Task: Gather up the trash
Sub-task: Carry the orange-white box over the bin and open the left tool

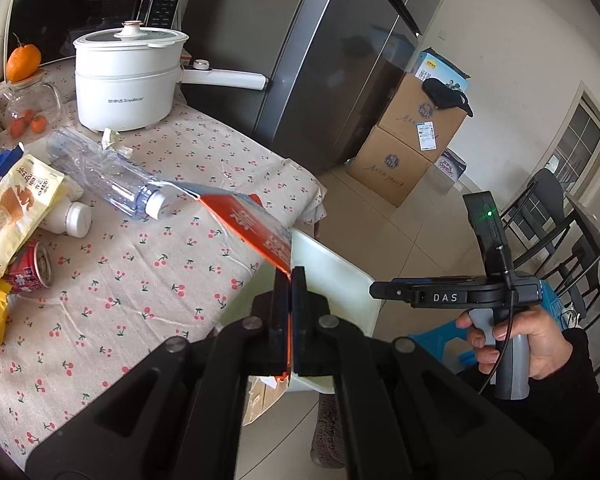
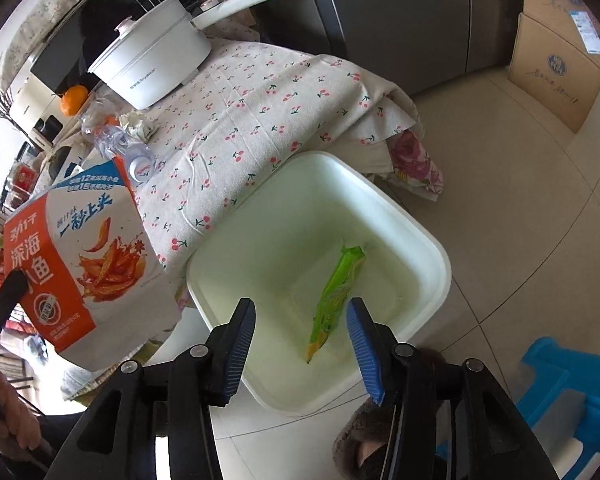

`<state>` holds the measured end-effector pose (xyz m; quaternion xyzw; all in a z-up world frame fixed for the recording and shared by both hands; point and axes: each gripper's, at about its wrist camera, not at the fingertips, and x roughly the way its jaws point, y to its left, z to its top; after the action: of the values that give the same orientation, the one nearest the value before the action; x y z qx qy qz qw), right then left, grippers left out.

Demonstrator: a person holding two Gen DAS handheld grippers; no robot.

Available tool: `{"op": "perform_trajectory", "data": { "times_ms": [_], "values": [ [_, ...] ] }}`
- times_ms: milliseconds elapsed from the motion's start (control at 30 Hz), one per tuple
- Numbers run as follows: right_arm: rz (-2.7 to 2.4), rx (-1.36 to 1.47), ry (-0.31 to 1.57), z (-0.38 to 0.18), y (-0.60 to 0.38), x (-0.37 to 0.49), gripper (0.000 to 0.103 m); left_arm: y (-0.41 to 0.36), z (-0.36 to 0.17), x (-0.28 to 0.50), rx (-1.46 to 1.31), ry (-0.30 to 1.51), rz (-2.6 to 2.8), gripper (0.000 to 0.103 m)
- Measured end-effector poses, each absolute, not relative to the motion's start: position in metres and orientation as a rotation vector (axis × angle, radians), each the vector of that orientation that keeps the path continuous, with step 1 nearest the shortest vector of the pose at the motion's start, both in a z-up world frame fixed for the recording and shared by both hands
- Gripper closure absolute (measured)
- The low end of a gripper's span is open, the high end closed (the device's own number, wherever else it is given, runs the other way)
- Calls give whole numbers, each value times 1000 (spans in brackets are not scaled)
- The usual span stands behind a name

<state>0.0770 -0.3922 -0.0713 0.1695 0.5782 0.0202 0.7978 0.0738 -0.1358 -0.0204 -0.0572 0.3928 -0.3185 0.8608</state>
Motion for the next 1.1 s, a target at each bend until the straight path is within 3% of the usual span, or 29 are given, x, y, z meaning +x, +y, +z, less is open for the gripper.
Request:
{"op": "perform_trajectory", "data": {
  "times_ms": [167, 533, 600, 767, 900, 1100],
  "values": [
    [-8, 316, 1178, -54, -403, 70, 45, -165, -38, 80, -114, 874, -720, 102],
    [-91, 326, 1141, -45, -427, 67, 43, -210, -63, 92, -42, 875, -811, 100],
    [-95, 332, 1138, -43, -428, 68, 42, -210, -64, 93, -34, 873, -801, 83],
    [-91, 332, 1118, -36, -423, 70, 37, -196, -56, 95, -13, 865, -726, 61],
    [-86, 313, 1102, -30, -415, 73, 36, -173, -46, 98, -16, 861, -649, 36],
    [-69, 292, 1097, -25, -400, 80, 35, -130, -36, 99, 5, 869, -510, 21]
  ]
}}
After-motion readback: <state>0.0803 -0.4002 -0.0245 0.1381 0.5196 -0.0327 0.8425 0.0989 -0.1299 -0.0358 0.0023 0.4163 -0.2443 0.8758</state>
